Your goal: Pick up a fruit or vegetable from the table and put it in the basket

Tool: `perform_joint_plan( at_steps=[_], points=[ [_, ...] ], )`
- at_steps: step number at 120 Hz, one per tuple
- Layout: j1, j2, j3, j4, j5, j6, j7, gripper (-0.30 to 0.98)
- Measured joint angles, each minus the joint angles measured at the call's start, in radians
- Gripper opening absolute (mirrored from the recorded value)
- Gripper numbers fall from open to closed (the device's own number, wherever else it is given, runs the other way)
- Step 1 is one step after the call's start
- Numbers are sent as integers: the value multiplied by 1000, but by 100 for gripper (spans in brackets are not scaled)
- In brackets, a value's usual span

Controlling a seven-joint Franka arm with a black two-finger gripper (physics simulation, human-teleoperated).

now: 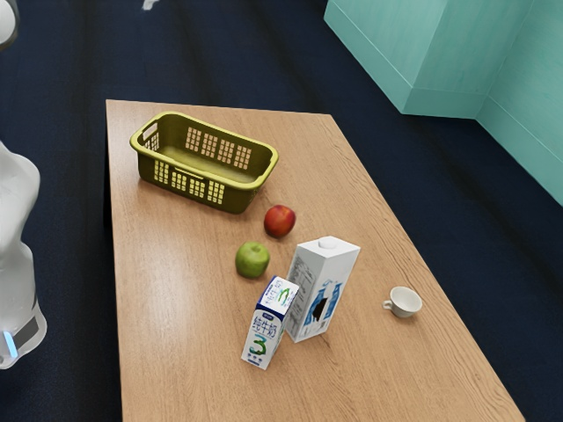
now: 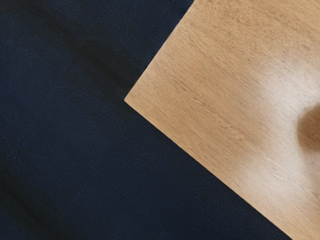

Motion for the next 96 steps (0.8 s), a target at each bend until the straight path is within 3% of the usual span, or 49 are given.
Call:
perform_joint_plan(
  at_steps=[16,35,43,47,56,62,70,80,83,87,93,96],
  points=[
    [0,-1,4,-9,44,228,38,67],
    [5,-11,23,19,38,357,74,66],
    [-2,-7,-87,145,9,341,92,66],
    [-17,30,-104,137,-60,331,99,65],
    [-42,290,-85,112,-321,314,125,65],
    [-95,396,-92,114,-447,306,144,65],
    [-89,449,-149,102,-553,288,167,65],
    [-73,445,-219,101,-627,255,191,66],
    [-41,435,-273,97,-638,250,196,66],
    [68,417,-418,82,-643,244,201,66],
    [429,387,-828,67,-628,236,207,66],
    [564,382,-977,68,-618,231,210,66]
  ],
)
